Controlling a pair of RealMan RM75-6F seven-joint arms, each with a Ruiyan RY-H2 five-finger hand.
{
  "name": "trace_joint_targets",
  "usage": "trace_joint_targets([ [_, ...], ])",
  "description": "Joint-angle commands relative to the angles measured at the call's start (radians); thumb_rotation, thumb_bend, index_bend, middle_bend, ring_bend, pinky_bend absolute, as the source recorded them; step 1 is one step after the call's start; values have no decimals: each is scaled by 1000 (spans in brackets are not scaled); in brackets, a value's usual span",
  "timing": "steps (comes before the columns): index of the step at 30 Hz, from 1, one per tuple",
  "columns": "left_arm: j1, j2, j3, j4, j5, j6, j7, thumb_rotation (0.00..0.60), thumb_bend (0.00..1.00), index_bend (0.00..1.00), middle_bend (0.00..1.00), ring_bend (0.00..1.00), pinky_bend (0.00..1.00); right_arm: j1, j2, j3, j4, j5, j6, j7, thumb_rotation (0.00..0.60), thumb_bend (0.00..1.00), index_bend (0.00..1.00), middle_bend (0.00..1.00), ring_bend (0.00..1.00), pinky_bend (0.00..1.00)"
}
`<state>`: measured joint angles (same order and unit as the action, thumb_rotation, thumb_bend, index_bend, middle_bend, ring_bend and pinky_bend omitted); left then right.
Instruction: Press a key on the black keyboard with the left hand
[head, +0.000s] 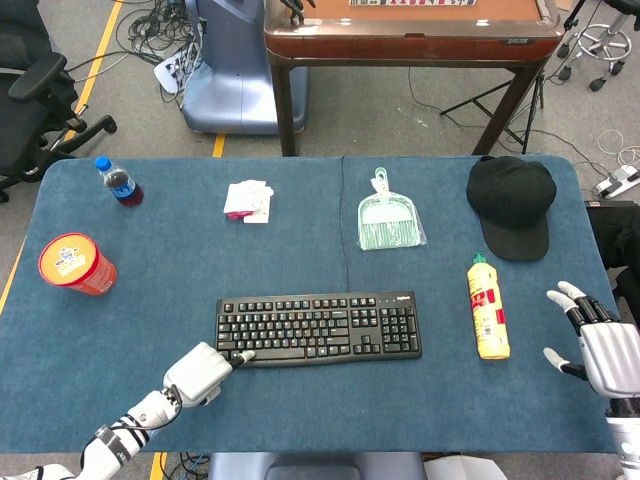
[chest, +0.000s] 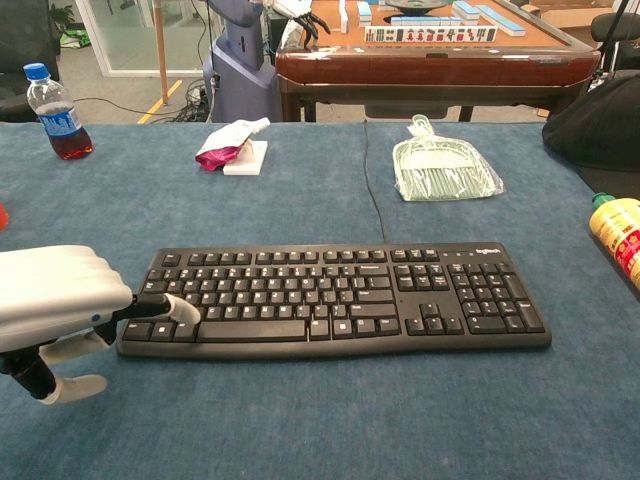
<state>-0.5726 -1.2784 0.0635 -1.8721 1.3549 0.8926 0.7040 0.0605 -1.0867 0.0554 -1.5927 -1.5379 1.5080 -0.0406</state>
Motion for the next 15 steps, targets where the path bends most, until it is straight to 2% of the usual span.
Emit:
trace_joint_targets([
  [1,-4,-3,4,5,-17,0,11,600,309,142,913,971,1000,0,-2,-1,2,1,-1,1,600,41,241,175,222,517],
  [15,-13,9,36,-3,-56,8,55,600,309,142,914,971,1000,1,-14,-4,15,1,-5,9,600,41,241,175,222,516],
])
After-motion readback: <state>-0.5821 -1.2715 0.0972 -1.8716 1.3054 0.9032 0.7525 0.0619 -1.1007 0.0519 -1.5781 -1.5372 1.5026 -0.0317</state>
